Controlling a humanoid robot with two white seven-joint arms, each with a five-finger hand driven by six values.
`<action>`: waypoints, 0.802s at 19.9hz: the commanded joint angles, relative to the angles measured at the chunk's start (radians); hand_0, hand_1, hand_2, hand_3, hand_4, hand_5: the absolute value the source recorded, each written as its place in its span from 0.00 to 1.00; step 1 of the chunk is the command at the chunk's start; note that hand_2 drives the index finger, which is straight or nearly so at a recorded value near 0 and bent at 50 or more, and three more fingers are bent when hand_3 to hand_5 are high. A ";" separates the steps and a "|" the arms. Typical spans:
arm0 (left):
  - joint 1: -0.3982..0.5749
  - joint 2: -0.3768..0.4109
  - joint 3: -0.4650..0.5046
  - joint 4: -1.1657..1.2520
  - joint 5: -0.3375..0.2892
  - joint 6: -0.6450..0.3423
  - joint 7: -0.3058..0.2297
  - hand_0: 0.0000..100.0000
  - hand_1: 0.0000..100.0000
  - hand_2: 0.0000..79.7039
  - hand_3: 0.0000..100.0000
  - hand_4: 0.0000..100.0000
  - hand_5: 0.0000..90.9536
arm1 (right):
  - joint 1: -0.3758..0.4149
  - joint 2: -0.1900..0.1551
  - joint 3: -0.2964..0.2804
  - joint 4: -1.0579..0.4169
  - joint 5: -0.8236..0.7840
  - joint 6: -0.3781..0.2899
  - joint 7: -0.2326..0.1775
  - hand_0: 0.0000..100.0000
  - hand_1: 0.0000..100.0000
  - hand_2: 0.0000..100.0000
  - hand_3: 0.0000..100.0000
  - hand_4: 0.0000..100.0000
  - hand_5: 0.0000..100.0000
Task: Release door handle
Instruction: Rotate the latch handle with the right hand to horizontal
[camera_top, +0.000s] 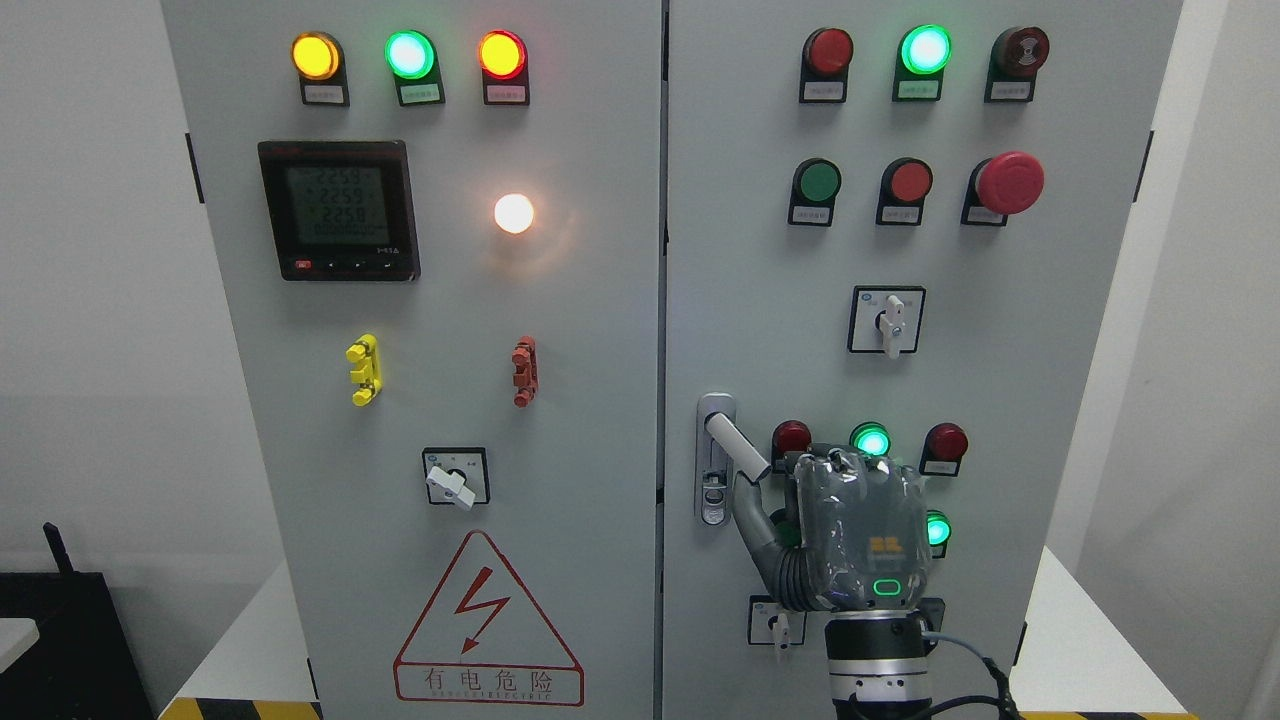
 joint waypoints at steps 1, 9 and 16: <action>-0.017 0.000 0.032 0.023 -0.029 0.001 0.000 0.12 0.39 0.00 0.00 0.00 0.00 | -0.004 -0.002 -0.016 -0.006 0.000 0.000 0.001 0.55 0.41 1.00 1.00 1.00 0.97; -0.017 0.000 0.030 0.025 -0.029 0.001 0.002 0.12 0.39 0.00 0.00 0.00 0.00 | -0.009 -0.004 -0.025 -0.006 0.000 -0.002 0.002 0.55 0.40 1.00 1.00 1.00 0.97; -0.015 0.000 0.030 0.023 -0.029 0.001 0.000 0.12 0.39 0.00 0.00 0.00 0.00 | -0.010 -0.002 -0.025 -0.006 -0.002 -0.002 0.001 0.56 0.40 1.00 1.00 1.00 0.97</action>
